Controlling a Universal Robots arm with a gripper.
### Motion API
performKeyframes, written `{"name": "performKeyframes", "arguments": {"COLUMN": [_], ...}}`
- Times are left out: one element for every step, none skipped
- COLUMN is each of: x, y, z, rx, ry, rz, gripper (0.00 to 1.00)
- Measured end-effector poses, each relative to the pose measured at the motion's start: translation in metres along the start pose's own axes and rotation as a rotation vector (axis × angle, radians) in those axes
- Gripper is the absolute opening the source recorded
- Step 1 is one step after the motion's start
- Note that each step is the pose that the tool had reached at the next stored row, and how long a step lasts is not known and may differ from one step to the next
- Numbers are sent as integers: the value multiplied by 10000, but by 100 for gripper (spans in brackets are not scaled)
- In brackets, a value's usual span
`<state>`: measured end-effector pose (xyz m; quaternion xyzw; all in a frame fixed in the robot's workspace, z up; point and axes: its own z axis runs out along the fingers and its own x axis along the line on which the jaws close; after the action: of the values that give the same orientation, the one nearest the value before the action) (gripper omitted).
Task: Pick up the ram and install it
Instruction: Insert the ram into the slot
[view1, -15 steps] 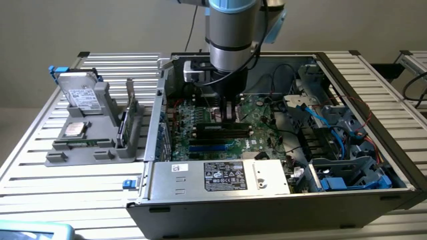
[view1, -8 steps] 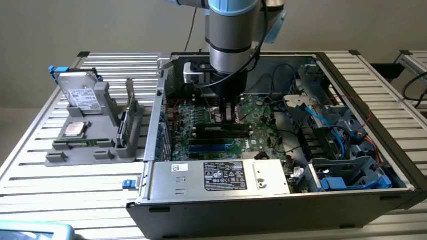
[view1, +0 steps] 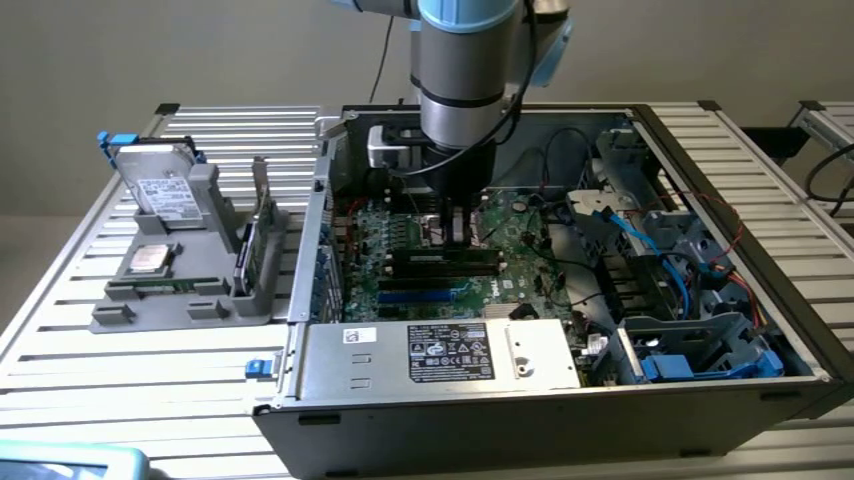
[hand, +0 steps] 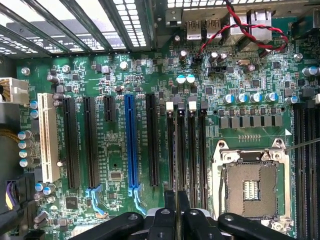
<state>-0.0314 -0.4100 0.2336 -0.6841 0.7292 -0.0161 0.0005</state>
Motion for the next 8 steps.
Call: {"name": "performKeyframes", "arguments": {"x": [0,-1,-2,-6,-7,-8,-9,-10], "y": [-7,-17,-24,-27,-27,-27,-27,-27], "z": [1,3,6,9,11,12,13,13], "rx": [-2,-2,-2,-1,-1,-1,-1,1], "ry": [2,1,-1,-3,-4,-4,-4,-9], "rz": [-14,-28,-39,-49,-61,-80,-108,-150], "gripper": [13,13,13,13,13,13,13,13]}}
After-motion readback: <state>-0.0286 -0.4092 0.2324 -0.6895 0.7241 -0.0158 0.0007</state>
